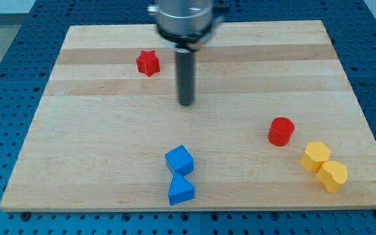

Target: Move the red star towards the bottom right of the board

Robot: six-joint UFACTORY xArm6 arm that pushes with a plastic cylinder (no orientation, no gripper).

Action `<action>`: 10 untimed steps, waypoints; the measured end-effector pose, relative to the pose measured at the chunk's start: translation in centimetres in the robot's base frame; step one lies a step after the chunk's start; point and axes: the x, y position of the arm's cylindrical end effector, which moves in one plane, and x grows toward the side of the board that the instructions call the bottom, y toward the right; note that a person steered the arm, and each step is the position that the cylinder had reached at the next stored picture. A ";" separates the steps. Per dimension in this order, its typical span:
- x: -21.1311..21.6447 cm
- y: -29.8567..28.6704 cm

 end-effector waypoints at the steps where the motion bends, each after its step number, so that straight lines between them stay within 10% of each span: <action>1: -3.3 -8.4; 3: -13.7 -14.1; 10: -9.6 -4.5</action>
